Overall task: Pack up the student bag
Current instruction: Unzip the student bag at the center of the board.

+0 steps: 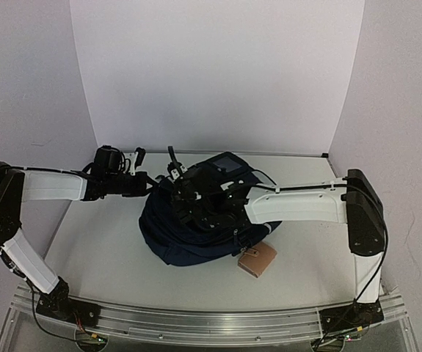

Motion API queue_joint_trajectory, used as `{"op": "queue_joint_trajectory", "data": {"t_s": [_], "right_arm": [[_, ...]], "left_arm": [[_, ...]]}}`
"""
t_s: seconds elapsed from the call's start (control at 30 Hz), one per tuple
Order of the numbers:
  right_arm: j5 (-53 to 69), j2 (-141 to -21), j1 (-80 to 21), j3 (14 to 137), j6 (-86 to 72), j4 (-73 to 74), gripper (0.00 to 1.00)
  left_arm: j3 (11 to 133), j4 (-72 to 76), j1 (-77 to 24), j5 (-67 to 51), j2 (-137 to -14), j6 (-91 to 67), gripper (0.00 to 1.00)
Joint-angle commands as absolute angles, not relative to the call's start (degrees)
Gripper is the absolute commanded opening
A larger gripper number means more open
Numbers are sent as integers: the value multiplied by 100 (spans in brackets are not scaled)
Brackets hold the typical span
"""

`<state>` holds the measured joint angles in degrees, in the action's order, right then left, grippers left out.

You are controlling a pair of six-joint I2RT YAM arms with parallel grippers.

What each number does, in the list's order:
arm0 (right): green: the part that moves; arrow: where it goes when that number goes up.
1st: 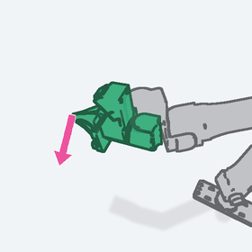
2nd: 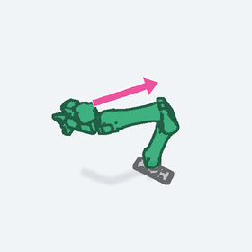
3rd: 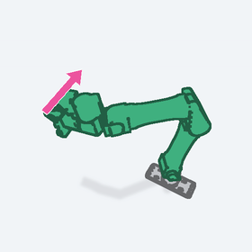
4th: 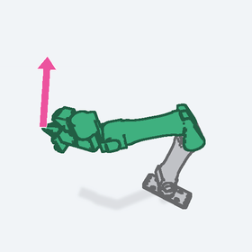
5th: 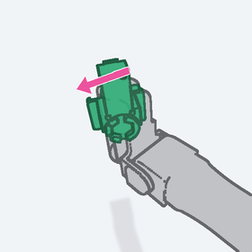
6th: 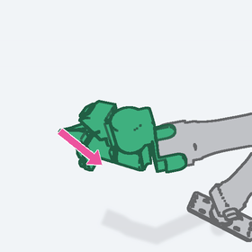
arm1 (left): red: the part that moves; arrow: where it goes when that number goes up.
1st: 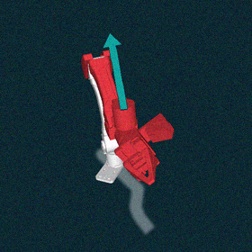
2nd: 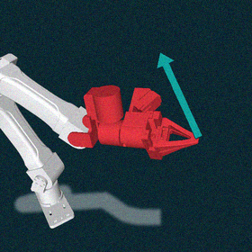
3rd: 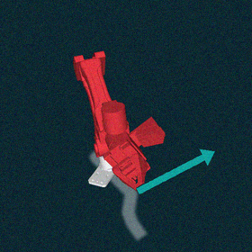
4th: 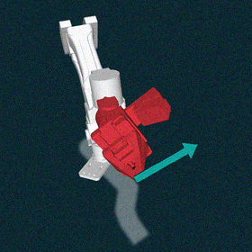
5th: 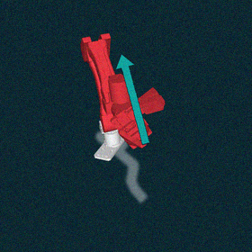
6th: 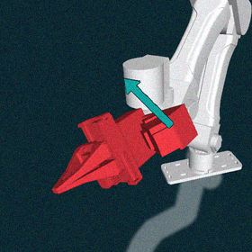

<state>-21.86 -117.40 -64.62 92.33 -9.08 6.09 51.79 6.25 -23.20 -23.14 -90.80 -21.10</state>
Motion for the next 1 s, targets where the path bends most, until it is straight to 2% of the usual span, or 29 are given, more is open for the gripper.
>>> {"op": "queue_joint_trajectory", "data": {"t_s": [0.0,0.23,0.47,0.53,0.67,0.7,0.8,0.87,0.97], "right_arm": [[-2195,-10674,-6422,8896,-906,530,0],[-1474,-10188,-6417,8257,-565,-14,0],[-1218,-10108,-6418,8151,-462,-225,0],[-1237,-10103,-6421,8104,-421,-292,0],[-2013,-10285,-6366,8149,-538,-351,0],[-2232,-10350,-6310,8194,-630,-342,0],[-2403,-10595,-6081,8329,-889,-328,0],[-2390,-10770,-5900,8510,-1054,-280,0],[-2534,-11110,-5656,8803,-1198,-286,0]], "left_arm": [[5554,728,-1978,-1755,-9369,-2351,0],[6396,600,-1889,-2144,-10210,-2157,0],[7024,976,-1863,-2799,-10854,-1847,0],[7134,1132,-1865,-2979,-10986,-1813,0],[7389,994,-1819,-2927,-11132,-1855,1],[7397,958,-1808,-2860,-11103,-1873,4],[7264,894,-1793,-2570,-10825,-1909,24],[7116,805,-1784,-2398,-10594,-1891,41],[6926,454,-1789,-1948,-10168,-1922,57]]}}
